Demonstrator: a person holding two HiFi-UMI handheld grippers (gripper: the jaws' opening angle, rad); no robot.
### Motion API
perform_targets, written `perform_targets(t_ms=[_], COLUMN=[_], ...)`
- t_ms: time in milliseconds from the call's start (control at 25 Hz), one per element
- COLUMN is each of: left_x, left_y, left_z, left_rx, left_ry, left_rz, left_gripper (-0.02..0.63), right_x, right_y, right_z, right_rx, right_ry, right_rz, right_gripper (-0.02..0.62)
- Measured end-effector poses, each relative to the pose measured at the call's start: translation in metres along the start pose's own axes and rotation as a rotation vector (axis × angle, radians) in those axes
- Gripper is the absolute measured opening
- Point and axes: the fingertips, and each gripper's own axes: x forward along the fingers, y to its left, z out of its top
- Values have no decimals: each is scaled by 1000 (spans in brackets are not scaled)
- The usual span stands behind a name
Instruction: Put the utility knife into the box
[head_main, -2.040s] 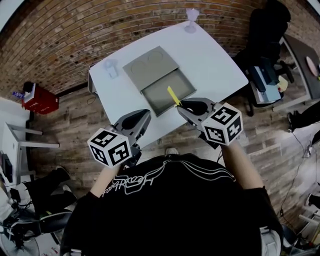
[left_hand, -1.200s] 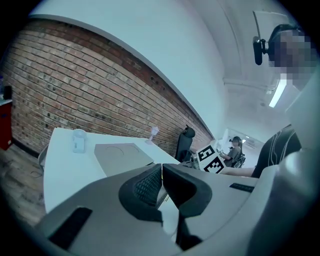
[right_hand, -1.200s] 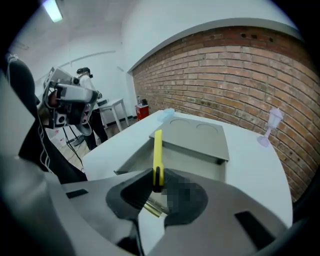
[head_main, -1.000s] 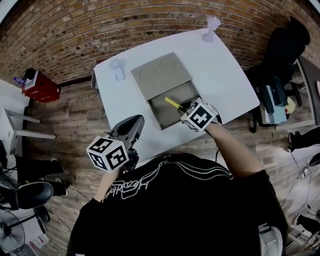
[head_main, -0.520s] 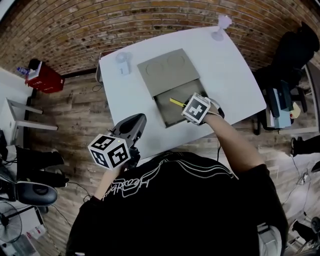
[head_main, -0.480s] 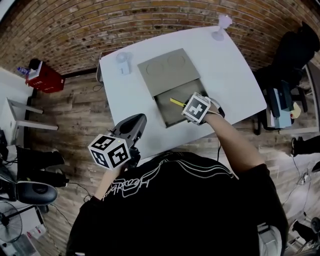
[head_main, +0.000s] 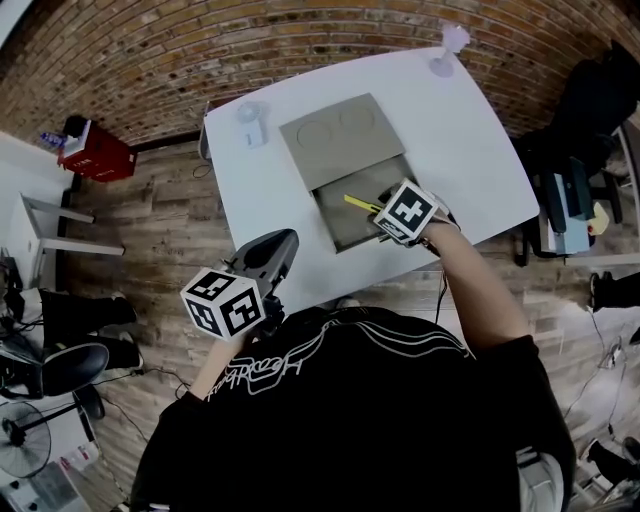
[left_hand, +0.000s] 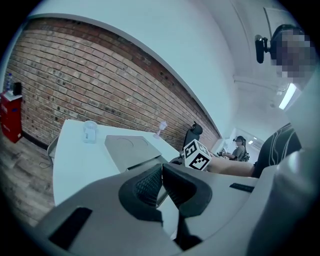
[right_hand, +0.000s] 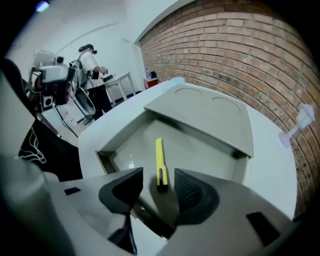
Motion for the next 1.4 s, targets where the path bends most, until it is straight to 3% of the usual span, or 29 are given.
perform_targets(t_ms=[120, 280, 400, 640, 880, 1160, 1400], left_x=[-1, -3, -2, -4, -13, -22, -26], left_y=[-4, -7, -10, -30, -50, -74, -79], left_z=[-2, 0, 5, 20, 35, 37, 35], left_rx=[7, 30, 54, 103, 131, 184, 190], left_ry=[25, 51, 63, 87, 94, 84, 80], left_rz=[-11, -38, -66, -161, -273, -380, -418], left_gripper=[32, 32, 32, 32, 32, 32, 32], right_x=[-17, -52, -85, -147, -174, -186, -195], right_y=[6, 30, 53, 84, 111, 134, 144], right_z=[11, 39, 58, 71, 76, 69, 72], right_rx=[59, 162, 223, 332, 421, 457, 456], right_ry=[-106, -333, -506, -738, -861, -911, -950], right_rz=[25, 91, 132, 127, 110, 92, 46], right_gripper=[241, 238, 205, 82, 2, 2, 2])
